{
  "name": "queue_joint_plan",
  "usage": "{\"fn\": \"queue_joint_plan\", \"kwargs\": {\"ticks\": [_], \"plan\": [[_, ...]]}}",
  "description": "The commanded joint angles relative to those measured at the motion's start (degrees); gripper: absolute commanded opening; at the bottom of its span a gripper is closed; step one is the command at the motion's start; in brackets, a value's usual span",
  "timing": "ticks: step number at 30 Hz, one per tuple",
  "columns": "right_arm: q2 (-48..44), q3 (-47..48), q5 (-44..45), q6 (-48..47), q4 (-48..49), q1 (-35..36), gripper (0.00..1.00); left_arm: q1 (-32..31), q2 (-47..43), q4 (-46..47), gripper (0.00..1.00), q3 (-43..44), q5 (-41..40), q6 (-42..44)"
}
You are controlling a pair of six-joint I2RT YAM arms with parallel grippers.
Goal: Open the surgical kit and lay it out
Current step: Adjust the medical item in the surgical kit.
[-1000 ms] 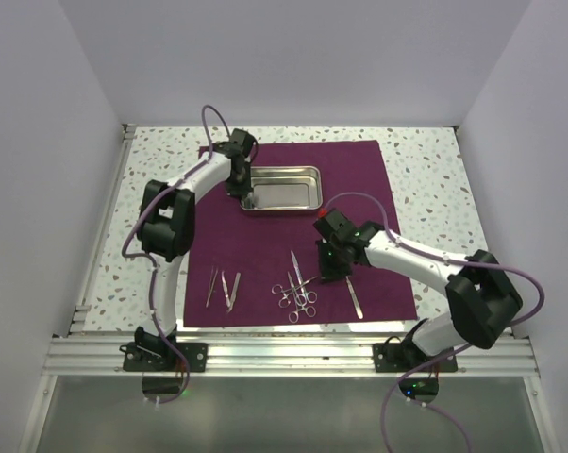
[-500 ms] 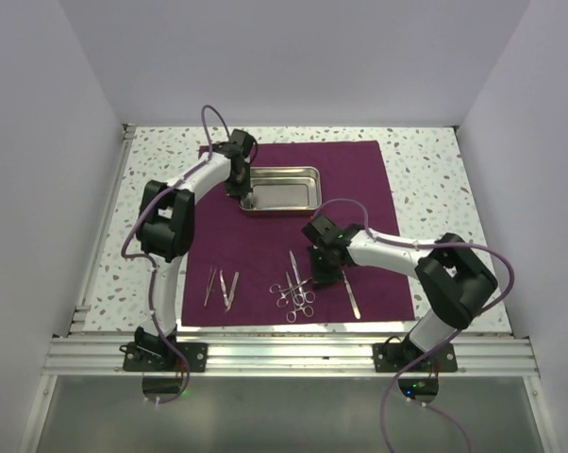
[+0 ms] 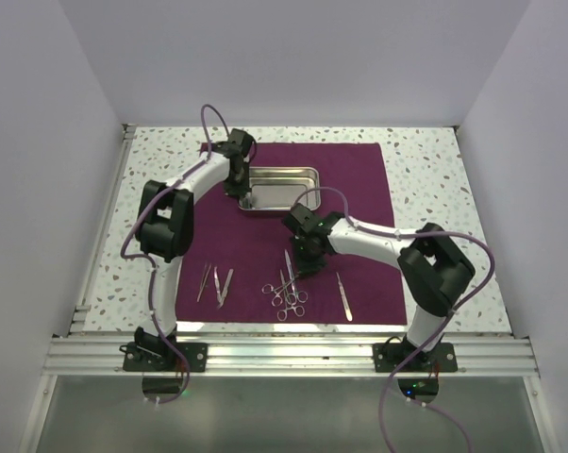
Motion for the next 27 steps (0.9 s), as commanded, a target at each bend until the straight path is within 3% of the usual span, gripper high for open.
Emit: {"fn": "queue_joint_plan", "kwargs": {"ticks": [1, 17, 27], "plan": [[-0.53, 5.99, 3.21, -2.53, -6.21, 0.24, 0.00, 0.81, -3.54, -1.68, 0.00, -0.15, -1.04, 2.17], [-4.31, 3.46, 4.27, -3.06, -8.79, 0.33, 0.00, 0.81, -3.45, -1.07, 0.00, -1.03, -0.33, 1.74], [0.61, 3.27, 4.09, -2.10, -5.45, 0.59, 0.00, 0.81, -3.19, -0.45, 0.00, -1.03, -0.07, 1.82]]}}
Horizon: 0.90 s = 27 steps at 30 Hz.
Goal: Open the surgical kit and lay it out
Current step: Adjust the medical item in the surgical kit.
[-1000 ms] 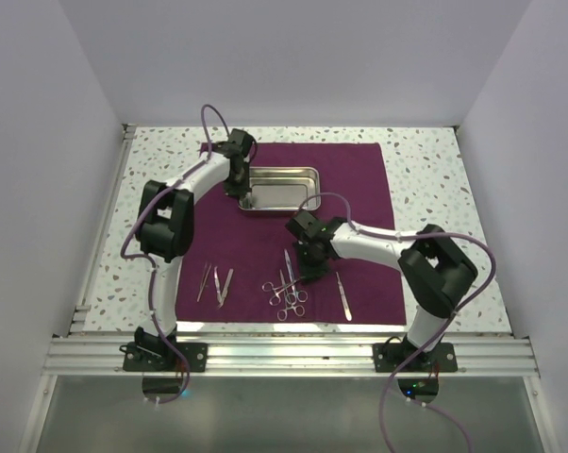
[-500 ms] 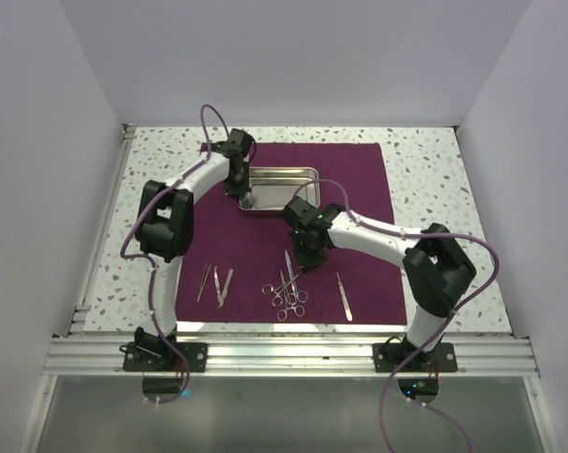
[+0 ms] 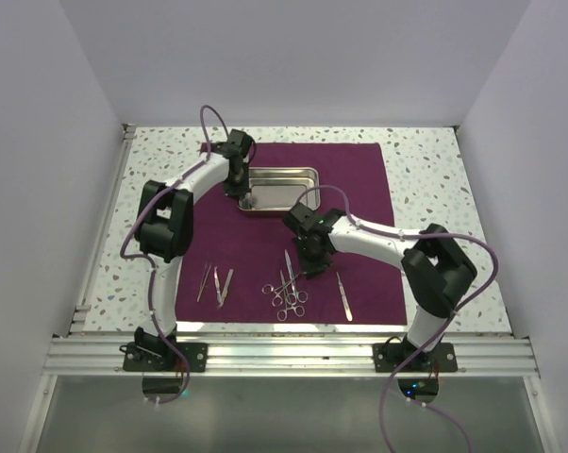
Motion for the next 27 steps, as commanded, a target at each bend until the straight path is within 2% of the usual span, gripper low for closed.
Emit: {"fn": "queue_joint_plan", "kwargs": {"ticks": [1, 12, 27], "plan": [[1.92, 0.63, 0.77, 0.98, 1.98, 0.46, 0.00, 0.59, -2.94, -1.20, 0.00, -0.22, -0.53, 1.91], [8.34, 6.78, 0.86, 0.46, 2.87, 0.64, 0.00, 1.12, -2.59, -1.37, 0.00, -0.22, -0.88, 3.05], [14.85, 20.93, 0.95, -2.26, -3.28, 1.08, 0.00, 2.09, -2.59, -0.67, 0.00, -1.36, -0.88, 4.11]]}}
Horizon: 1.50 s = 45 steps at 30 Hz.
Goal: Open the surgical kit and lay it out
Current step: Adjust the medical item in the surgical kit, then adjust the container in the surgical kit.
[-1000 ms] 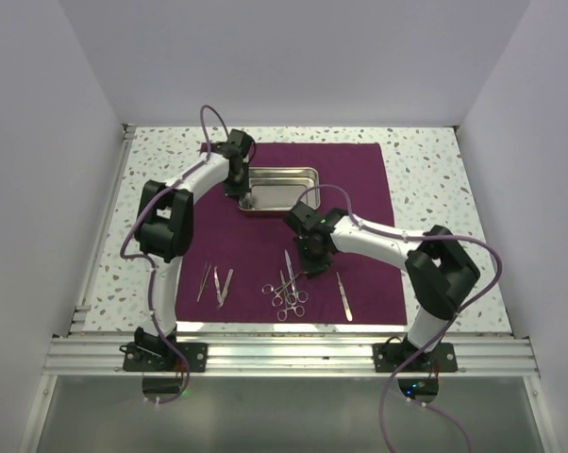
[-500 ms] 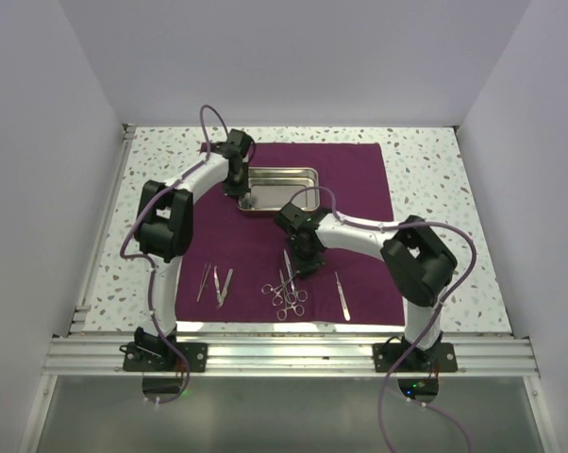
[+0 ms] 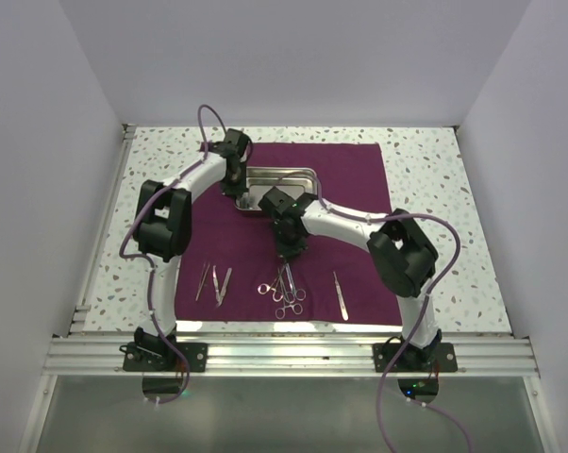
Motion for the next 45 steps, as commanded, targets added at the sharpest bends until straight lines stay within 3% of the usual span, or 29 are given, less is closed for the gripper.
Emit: {"fn": "queue_joint_plan", "kwargs": {"ticks": [1, 14, 20, 25, 26, 27, 28, 29, 31, 37, 45], "plan": [[0.07, 4.04, 1.03, -1.61, -2.37, 0.49, 0.00, 1.30, -2.68, -0.85, 0.00, -1.58, -1.14, 2.03], [0.70, 6.41, -2.04, -1.70, -1.23, 1.19, 0.00, 1.83, -3.38, -0.32, 0.00, -2.99, -1.14, 2.30], [-0.81, 6.68, -5.03, -2.40, 0.09, 4.70, 0.00, 2.09, -2.94, -0.49, 0.00, -1.50, -0.18, 1.68], [-1.77, 6.76, -2.85, -2.75, -1.13, 6.11, 0.00, 2.18, -3.29, -1.28, 0.00, -0.18, -0.17, 1.42], [-2.21, 7.37, -1.88, -3.88, -1.84, 6.11, 0.08, 2.18, -3.38, -1.28, 0.00, 0.26, -0.26, 1.42], [-2.56, 8.16, -0.30, -4.77, -3.41, 6.11, 0.23, 2.18, -3.56, -1.46, 0.00, 0.52, -0.44, 1.42], [-3.35, 10.43, 1.28, -5.91, -3.95, 6.02, 0.61, 2.18, -3.82, -1.72, 0.00, 0.79, -0.35, 1.42], [-3.62, 11.93, 5.13, -8.18, -4.56, 5.94, 0.74, 2.18, -3.82, -1.81, 0.00, 1.22, -0.18, 1.42], [-2.92, 18.23, 7.96, -10.65, -6.93, 5.50, 0.85, 2.18, -4.35, -1.99, 0.00, 1.32, 0.35, 1.42], [3.49, 36.34, 10.35, -14.53, -12.82, 0.23, 0.87, 2.00, -7.33, -1.47, 0.00, -1.75, 1.14, 1.15], [15.35, 47.98, 9.12, -13.91, -15.20, -7.33, 0.81, 1.83, -10.41, -0.40, 0.00, -4.66, 2.02, 0.54]]}}
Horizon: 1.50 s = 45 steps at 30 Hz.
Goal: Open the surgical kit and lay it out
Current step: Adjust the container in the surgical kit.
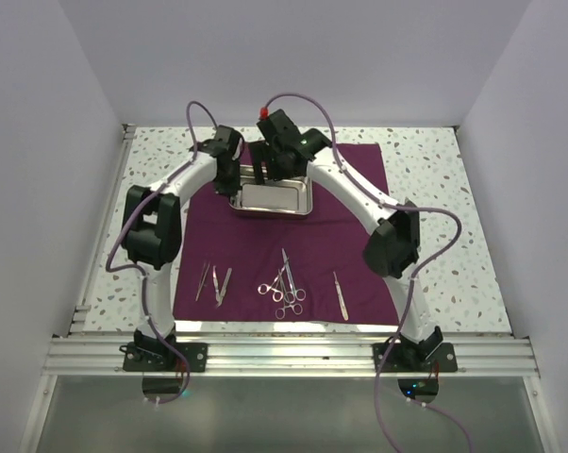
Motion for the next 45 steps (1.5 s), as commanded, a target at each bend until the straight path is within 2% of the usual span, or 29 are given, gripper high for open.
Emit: {"fn": "queue_joint_plan", "kwargs": {"ticks": [1, 8, 12, 16, 19, 21, 22, 24, 25, 27, 31, 33, 35, 38, 39, 45], "plan": [[6.44, 2.61, 0.20, -1.19, -4.51, -1.48, 0.80, 0.54, -4.03, -0.34, 0.00, -0.07, 1.10, -0.10], [11.28, 3.41, -4.80, 1.96, -2.94, -2.18, 0.76, -1.04, -4.56, -6.22, 0.00, 8.87, 0.41, -0.36], [11.64, 0.78, -5.51, 2.94, -1.35, -2.18, 0.75, -3.68, -3.24, -13.16, 0.00, 16.09, -7.40, 0.96], [10.94, -1.25, -5.07, 3.03, -0.47, -2.18, 0.75, -4.56, -5.53, -11.17, 0.00, 11.29, -9.18, 1.05], [10.58, -1.52, -4.90, 2.94, -0.03, -2.45, 0.75, -4.47, -4.21, -11.41, 0.00, 7.23, -7.08, 0.17], [10.41, -1.34, -4.55, 2.94, -0.03, -2.80, 0.75, -4.39, -3.68, -8.97, 0.00, 3.46, -2.87, -0.63], [10.41, -1.17, -4.37, 2.94, -0.03, -2.97, 0.75, -4.39, -2.81, -10.00, 0.00, 4.40, -1.63, -0.97], [10.14, -0.99, -4.10, 3.03, -0.12, -3.15, 0.75, -6.05, -3.06, -11.07, 0.00, 4.77, -6.08, -2.38], [9.97, -0.99, -4.10, 3.11, -0.03, -3.32, 0.75, -6.66, -3.33, -9.32, 0.00, 4.24, -6.80, -1.77], [9.88, -1.08, -4.02, 3.20, 0.06, -3.59, 0.75, -6.49, -1.67, -12.19, 0.00, 6.86, -6.89, -2.64], [9.88, -1.70, -4.72, 4.08, 0.67, -3.85, 0.75, -6.40, -1.83, -8.09, 0.00, 3.37, -0.66, -3.43], [9.97, -1.69, -4.98, 4.52, 0.76, -3.94, 0.75, -7.19, -2.45, -5.89, 0.00, 2.48, 0.39, -3.61], [9.88, -1.87, -4.90, 4.96, 1.11, -3.85, 0.75, -8.42, -2.71, -7.46, 0.00, 4.85, -1.69, -4.22], [9.44, -3.10, -5.42, 6.18, 2.16, -4.20, 0.75, -8.16, -1.14, -10.36, 0.00, 7.14, -0.39, -4.32], [9.35, -3.80, -6.55, 6.71, 3.21, -4.20, 0.75, -8.34, -2.00, -6.79, 0.00, 3.40, -0.13, -4.14], [9.79, -3.55, -9.90, 10.75, 7.87, -4.64, 0.75, -8.34, -1.31, -5.01, 0.00, 0.64, 3.21, -3.96]]}}
